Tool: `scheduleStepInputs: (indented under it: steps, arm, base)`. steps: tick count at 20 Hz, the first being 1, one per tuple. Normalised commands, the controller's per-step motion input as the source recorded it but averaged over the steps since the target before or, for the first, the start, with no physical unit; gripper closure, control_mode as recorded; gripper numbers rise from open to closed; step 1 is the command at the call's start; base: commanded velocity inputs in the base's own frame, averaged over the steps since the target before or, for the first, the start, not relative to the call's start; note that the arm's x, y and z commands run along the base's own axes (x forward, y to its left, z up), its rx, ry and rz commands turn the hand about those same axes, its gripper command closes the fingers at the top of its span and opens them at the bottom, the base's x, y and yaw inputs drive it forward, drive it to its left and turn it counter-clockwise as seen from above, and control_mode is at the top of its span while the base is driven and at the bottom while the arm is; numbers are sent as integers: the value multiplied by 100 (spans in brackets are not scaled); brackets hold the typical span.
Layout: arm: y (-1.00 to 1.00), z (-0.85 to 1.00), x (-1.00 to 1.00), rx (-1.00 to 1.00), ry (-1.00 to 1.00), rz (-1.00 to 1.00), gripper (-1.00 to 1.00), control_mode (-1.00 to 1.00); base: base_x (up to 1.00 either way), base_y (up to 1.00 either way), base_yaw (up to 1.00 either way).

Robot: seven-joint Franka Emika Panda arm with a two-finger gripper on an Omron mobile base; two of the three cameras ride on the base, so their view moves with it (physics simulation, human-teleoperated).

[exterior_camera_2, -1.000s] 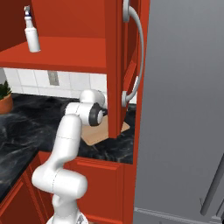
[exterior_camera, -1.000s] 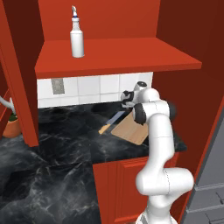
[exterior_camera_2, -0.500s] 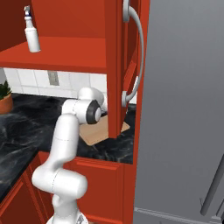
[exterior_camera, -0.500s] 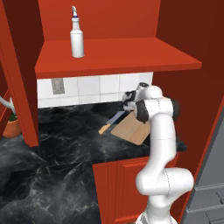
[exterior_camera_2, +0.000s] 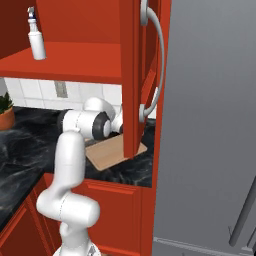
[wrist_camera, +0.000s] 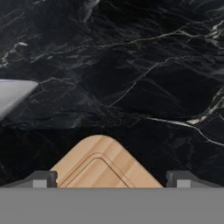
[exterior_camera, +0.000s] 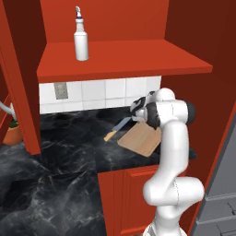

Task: Move the cutting board and knife to the sink. Then move spray from the cabinet to the counter.

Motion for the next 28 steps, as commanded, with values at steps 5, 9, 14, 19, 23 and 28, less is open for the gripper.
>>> scheduleStepInputs:
  steps: [5,9,14,19,23,28]
  arm:
    - [4,-40,-76,0,-1,0,-100,-100]
    - [4,-43,-75,0,0,0,-100,-100]
    - [1,-46,-75,0,0,1,-100,-100]
    - [1,-49,-72,-1,0,4,-100,-100]
    - [1,-50,-68,-2,0,5,-100,-100]
    - [1,-50,-64,-2,0,5,-100,-100]
  base:
    - [0,0,0]
    - [0,0,0]
    - [0,0,0]
    - [0,0,0]
    - [0,0,0]
    - [0,0,0]
